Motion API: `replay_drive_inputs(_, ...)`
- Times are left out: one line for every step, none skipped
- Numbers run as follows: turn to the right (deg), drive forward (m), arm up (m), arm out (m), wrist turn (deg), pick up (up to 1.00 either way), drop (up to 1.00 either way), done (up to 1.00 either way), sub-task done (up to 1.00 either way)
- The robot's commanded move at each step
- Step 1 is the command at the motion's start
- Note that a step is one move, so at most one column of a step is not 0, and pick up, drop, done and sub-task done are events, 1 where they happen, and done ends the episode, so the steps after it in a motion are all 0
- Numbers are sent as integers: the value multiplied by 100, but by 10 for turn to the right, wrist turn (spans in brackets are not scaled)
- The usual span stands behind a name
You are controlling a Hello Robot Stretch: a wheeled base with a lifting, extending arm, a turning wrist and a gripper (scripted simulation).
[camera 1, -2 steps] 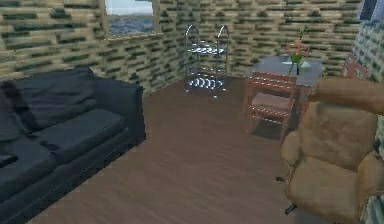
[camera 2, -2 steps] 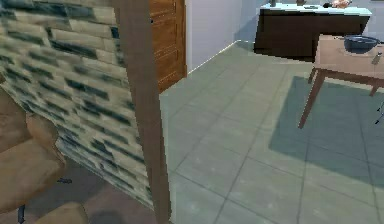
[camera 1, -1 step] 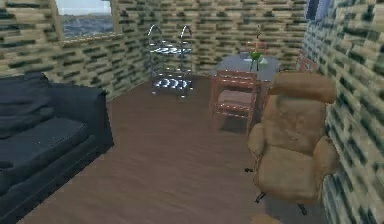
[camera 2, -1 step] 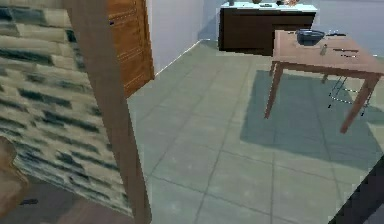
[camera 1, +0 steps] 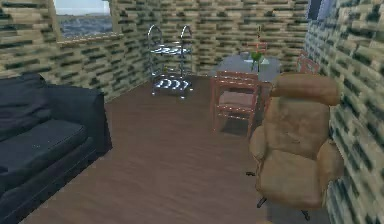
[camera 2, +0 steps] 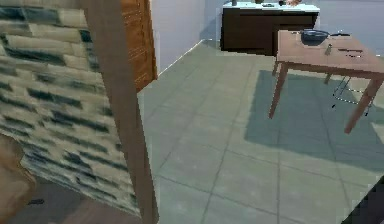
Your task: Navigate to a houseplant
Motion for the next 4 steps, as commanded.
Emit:
replay_drive_inputs(-390, 0, 0, 0, 0, 0, 0, 0, 0)
replay_drive_inputs(0, 50, 0, 0, 0, 0, 0, 0, 0)
replay_drive_inputs(390, 0, 0, 0, 0, 0, 0, 0, 0)
replay_drive_inputs(0, 100, 0, 0, 0, 0, 0, 0, 0)
